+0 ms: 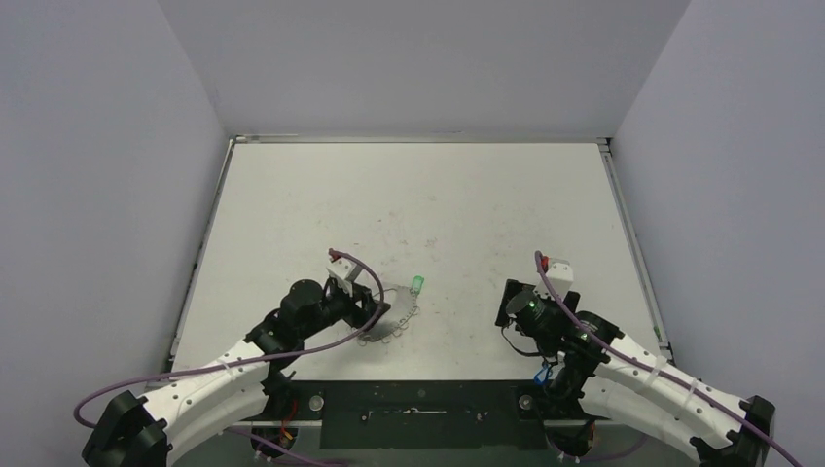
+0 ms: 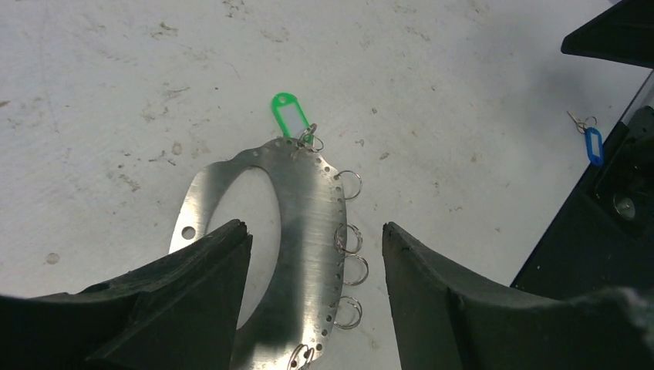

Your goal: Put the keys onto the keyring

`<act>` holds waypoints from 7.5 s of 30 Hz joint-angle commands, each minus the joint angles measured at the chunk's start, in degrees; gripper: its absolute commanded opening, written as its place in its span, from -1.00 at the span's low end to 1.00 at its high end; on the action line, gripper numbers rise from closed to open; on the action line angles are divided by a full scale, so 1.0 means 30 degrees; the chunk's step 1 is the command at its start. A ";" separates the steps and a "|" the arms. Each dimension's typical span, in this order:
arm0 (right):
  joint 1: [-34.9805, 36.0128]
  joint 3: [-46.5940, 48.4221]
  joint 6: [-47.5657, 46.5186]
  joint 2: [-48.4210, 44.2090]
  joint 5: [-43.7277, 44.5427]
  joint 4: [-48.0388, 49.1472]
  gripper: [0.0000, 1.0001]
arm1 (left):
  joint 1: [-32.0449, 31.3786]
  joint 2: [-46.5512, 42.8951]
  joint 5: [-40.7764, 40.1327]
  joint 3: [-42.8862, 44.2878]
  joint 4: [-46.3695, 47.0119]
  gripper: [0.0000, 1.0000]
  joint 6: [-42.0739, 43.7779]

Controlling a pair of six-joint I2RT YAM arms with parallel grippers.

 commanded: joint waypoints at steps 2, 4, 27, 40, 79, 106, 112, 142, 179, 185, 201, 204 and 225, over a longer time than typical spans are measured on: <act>-0.0177 0.1395 -0.0340 0.2270 -0.0535 -0.0016 1.00 | -0.0526 0.1583 0.2138 -0.1072 0.5226 0.21 -0.0660; -0.0281 0.1616 -0.0778 0.3057 -0.0768 0.0688 1.00 | -0.1054 0.2899 0.2814 -0.1203 0.7434 0.21 -0.0086; -1.6326 0.1205 -0.7130 0.8603 -1.7372 0.8018 1.00 | -0.9427 2.6039 0.4335 0.9858 2.3363 0.07 0.3224; -1.8118 0.1706 -0.8300 0.9383 -1.8342 0.7735 1.00 | -1.1607 2.7537 0.3036 1.5179 1.5090 0.25 0.7168; -1.8533 0.4165 -0.9896 0.8018 -1.5942 0.5088 1.00 | -1.2813 2.9432 0.2560 1.8095 1.2952 0.27 0.9627; -1.8535 0.4577 -0.9912 0.6734 -1.5168 0.3744 1.00 | -1.0194 3.0154 -0.2298 1.8079 1.4666 -0.26 0.6366; -1.8531 0.4656 -0.9967 0.6408 -1.5095 0.3419 1.00 | -0.9603 2.9525 -0.3425 1.7461 1.4395 -0.30 0.6885; -1.8228 -0.1214 -0.5314 0.6683 -1.4215 0.6408 0.56 | -0.8706 1.1625 -0.7788 0.8396 0.2804 0.01 0.6160; -0.5945 0.3984 -0.6799 1.2251 -1.2131 0.9088 0.27 | -0.4661 0.4297 -0.5868 0.3284 -0.3141 0.12 0.0486; -0.4818 0.3338 -0.5143 1.2401 -1.3810 1.2069 0.27 | -0.2521 0.3681 -0.3922 0.2211 -0.3210 0.15 -0.0930; -0.1338 0.4401 -0.1900 1.8531 -1.5473 1.7778 -0.18 | -0.1028 0.1068 -0.2519 0.1605 -0.5190 0.16 -0.2657; -0.1061 0.4416 -0.1786 1.8574 -1.5354 1.7891 -0.20 | -0.0978 0.0361 -0.2523 0.1510 -0.5045 0.15 -0.2564; -0.0572 0.4421 -0.2222 1.7335 -1.3729 1.5510 -0.85 | -0.0970 -0.0992 -0.2473 0.1091 -0.5076 0.12 -0.1932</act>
